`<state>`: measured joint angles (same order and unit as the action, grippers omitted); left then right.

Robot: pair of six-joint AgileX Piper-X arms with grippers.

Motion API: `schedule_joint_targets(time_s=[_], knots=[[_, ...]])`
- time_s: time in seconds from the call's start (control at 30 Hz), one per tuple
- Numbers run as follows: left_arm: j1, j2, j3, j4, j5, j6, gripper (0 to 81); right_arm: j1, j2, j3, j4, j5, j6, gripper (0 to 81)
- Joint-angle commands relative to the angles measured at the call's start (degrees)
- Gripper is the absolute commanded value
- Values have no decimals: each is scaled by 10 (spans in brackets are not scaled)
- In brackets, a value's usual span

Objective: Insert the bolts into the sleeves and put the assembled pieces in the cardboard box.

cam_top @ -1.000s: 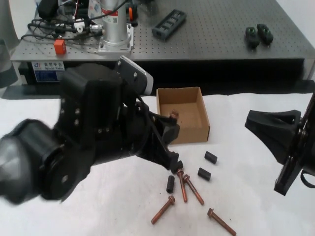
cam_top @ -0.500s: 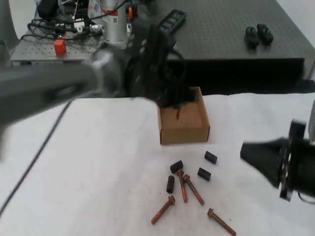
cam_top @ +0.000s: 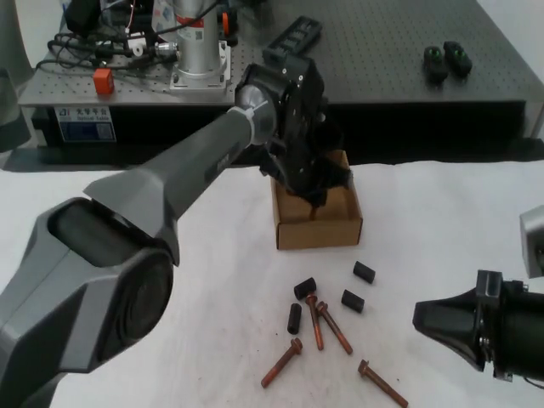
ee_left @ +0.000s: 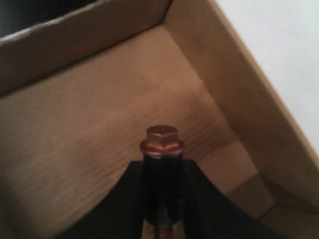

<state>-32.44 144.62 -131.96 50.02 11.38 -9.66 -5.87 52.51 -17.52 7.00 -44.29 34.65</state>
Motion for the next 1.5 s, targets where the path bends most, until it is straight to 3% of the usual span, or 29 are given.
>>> schedule_joint_targets(time_s=[0.0,0.1,0.17,0.23,0.3,0.4,0.5,0.6,0.9,1.1,1.2,1.33,1.47], knots=[[1,-4,-14,11,-8,11,106,-3,1,-4,-1,19,-26,33],[1,-6,-15,15,-8,11,239,-3,1,-7,-1,56,-78,16],[1,-12,-17,27,-5,12,315,2,8,-16,-1,72,-106,97],[1,-26,-20,47,-5,32,336,9,27,-33,1,87,-127,179],[3,-52,-20,68,-9,58,334,22,59,-63,10,106,-158,237],[8,-103,-17,131,-14,90,270,48,122,-133,62,157,-241,235],[15,-153,5,188,-47,109,211,84,205,-229,161,251,-350,235],[21,-206,66,191,-64,114,203,118,303,-333,257,341,-436,235],[22,-366,341,99,-58,120,204,172,545,-562,378,460,-540,235],[22,-417,442,66,-50,139,204,175,610,-603,391,518,-572,235],[22,-416,458,70,3,140,204,175,622,-602,391,520,-580,235],[22,-416,483,69,68,140,213,175,630,-602,389,536,-581,179],[21,-415,515,61,104,154,319,175,630,-602,391,531,-578,13]])
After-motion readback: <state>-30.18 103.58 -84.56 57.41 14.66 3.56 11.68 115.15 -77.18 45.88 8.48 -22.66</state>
